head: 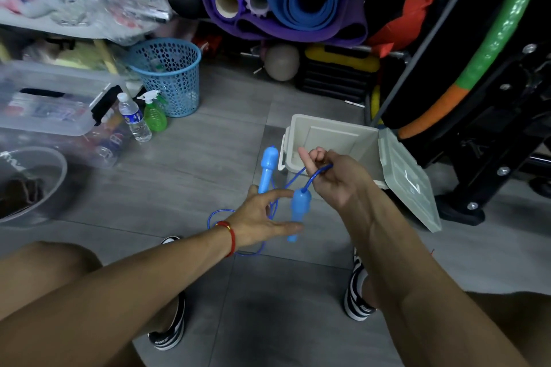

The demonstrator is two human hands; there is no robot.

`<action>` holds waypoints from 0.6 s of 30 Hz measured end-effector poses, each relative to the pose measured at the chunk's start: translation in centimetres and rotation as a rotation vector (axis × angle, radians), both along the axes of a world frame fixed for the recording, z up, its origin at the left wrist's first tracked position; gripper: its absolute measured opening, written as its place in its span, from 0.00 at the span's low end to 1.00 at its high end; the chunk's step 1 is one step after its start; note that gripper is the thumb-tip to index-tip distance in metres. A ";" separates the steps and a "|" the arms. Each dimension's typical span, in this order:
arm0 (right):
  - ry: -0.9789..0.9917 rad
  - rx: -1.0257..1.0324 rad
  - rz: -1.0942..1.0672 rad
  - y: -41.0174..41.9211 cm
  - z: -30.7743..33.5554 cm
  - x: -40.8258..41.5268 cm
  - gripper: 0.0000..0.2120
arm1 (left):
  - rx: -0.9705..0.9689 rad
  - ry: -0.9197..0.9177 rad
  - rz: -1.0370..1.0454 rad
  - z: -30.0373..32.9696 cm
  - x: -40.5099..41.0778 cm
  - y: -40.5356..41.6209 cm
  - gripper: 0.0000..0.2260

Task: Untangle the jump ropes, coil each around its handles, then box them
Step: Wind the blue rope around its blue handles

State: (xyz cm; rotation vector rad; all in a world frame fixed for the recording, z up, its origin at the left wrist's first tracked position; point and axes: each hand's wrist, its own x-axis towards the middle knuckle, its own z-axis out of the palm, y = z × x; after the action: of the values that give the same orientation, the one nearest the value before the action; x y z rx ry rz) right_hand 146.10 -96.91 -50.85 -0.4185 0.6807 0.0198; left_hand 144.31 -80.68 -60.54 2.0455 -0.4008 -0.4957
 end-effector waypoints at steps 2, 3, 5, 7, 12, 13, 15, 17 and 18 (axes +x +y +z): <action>-0.020 0.065 -0.015 -0.1 0.3 0.1 0.16 | 0.028 0.019 -0.073 -0.2 0.1 0.0 0.25; -0.034 0.092 -0.017 -0.1 0.3 0.1 0.15 | 0.024 0.030 -0.092 -0.4 0.0 -0.1 0.23; -0.067 0.089 -0.008 0.1 0.3 0.1 0.14 | -0.003 0.036 -0.058 -0.4 -0.3 -0.4 0.11; -0.090 -0.012 0.019 -0.1 0.1 0.0 0.13 | -0.002 0.021 -0.043 -0.5 -0.2 -0.5 0.11; 0.233 -1.275 0.535 -4.5 -2.8 -0.1 0.20 | 0.080 -0.113 -0.079 -0.6 1.1 0.8 0.07; 0.336 -1.654 0.703 -5.6 -3.5 -0.3 0.24 | 0.108 -0.131 -0.091 -0.5 1.3 1.0 0.08; 0.339 -2.023 0.760 -6.6 -4.1 -0.6 0.25 | 0.175 -0.214 -0.115 0.2 1.5 1.1 0.11; -0.019 -1.804 0.716 -6.1 -3.5 -1.4 0.22 | 0.146 -0.295 -0.172 1.5 1.6 0.9 0.11; -0.191 -1.610 0.725 -5.5 -2.8 -1.8 0.20 | 0.105 -0.319 -0.205 2.3 1.5 0.8 0.11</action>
State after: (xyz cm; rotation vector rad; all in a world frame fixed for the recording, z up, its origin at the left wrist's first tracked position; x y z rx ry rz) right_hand 144.26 -102.37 -53.65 -2.1692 0.1825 0.1174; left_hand 145.85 -79.93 -58.27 2.2023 -0.7957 -0.3159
